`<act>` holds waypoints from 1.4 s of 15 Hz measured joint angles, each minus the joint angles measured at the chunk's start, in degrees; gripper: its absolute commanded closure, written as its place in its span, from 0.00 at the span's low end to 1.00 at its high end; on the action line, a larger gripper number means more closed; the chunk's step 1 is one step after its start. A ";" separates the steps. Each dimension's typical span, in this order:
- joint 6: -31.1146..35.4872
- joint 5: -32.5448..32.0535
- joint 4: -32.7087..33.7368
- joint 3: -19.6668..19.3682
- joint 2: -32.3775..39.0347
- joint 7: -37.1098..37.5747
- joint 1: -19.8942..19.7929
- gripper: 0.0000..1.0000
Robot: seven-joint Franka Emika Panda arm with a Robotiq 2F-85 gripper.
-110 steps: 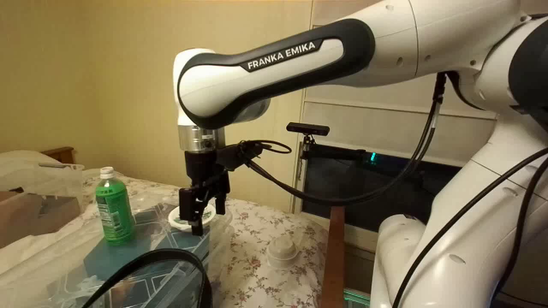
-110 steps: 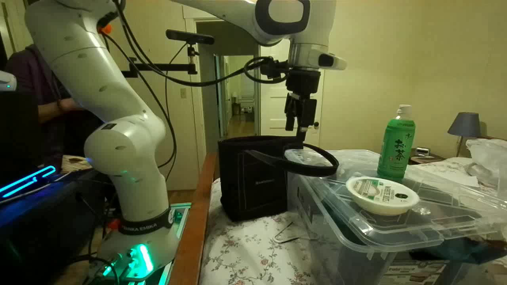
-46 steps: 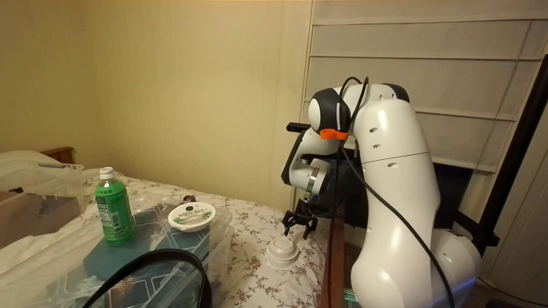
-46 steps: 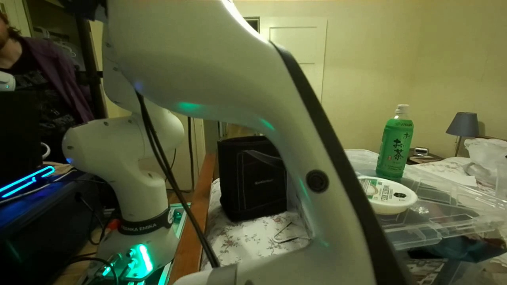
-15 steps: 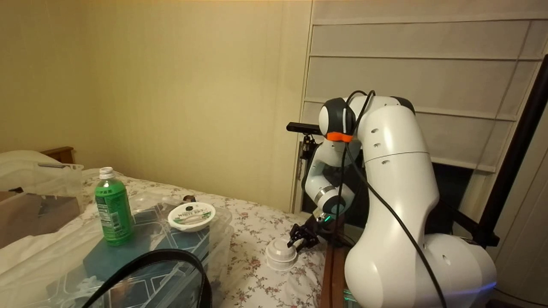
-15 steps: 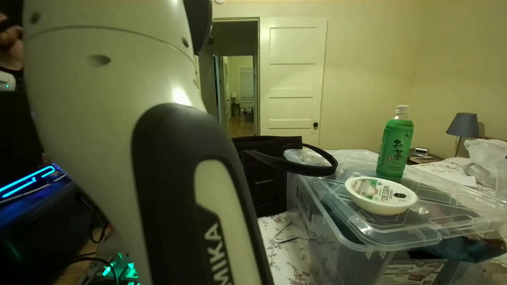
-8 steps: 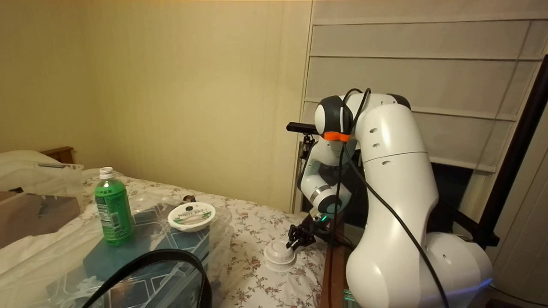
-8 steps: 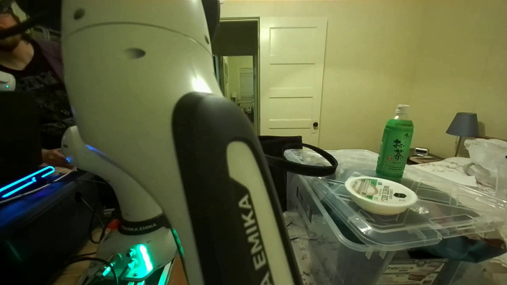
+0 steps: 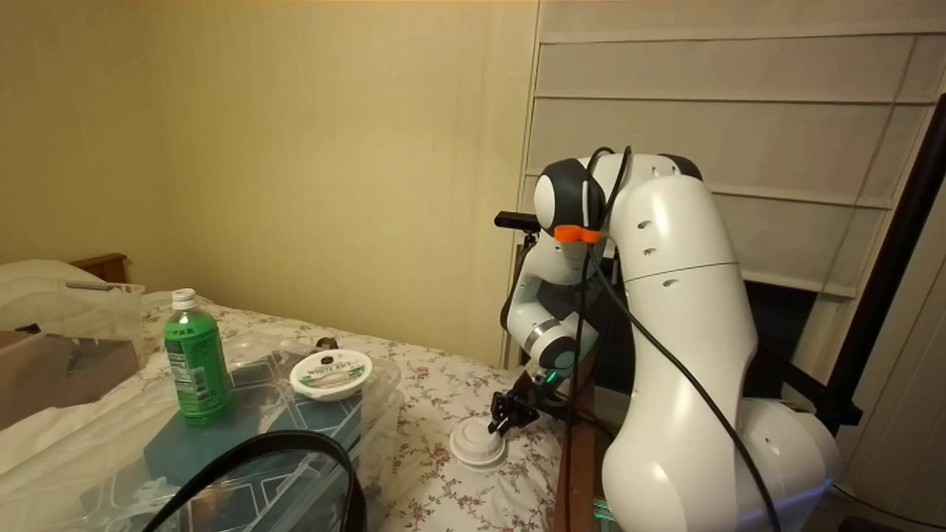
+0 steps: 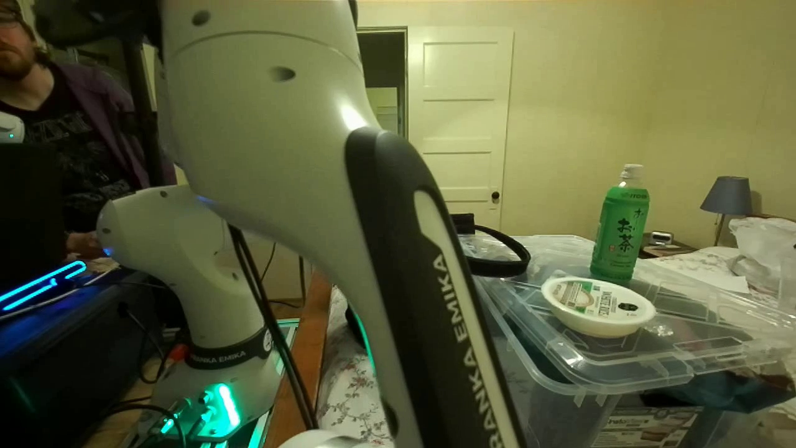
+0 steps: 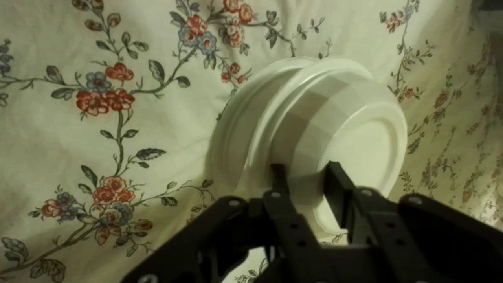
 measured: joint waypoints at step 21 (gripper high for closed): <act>-3.20 5.02 -6.23 -4.00 -8.90 -0.19 7.71 0.25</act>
